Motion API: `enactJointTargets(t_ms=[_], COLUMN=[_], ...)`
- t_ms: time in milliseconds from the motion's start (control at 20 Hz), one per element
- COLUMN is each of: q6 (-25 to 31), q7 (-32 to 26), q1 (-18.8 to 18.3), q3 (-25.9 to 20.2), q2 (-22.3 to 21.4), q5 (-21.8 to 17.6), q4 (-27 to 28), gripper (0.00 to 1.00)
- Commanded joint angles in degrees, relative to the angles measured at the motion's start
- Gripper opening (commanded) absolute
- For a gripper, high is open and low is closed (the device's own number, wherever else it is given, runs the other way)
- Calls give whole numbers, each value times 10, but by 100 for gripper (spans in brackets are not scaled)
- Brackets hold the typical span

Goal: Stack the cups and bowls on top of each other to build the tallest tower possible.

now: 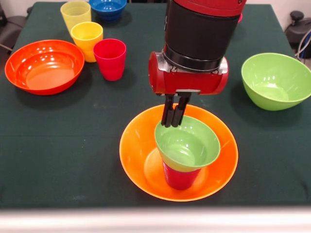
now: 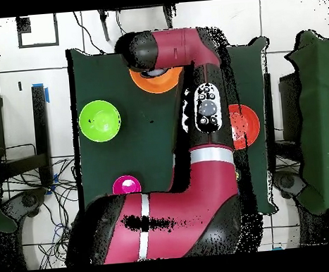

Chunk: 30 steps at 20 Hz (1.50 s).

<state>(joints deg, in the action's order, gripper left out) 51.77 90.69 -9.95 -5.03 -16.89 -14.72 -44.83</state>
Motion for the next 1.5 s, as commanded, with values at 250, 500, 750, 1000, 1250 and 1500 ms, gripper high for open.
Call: enactJointTargets(t_ms=[250, 500, 750, 1000, 1250, 1500], q6=[1, 10, 34, 39, 76, 73], q7=[-170, -165, -186, -179, -168, -169], q1=[-6, -2, -4, -5, 1, 0], q3=[-67, -64, -63, -62, -60, -61], q2=[47, 51, 51, 49, 34, 33], q5=[-48, -49, -53, -50, -38, -40], q4=[-4, 8, 26, 24, 20, 18], gripper=[0, 0, 0, 0, 0, 0])
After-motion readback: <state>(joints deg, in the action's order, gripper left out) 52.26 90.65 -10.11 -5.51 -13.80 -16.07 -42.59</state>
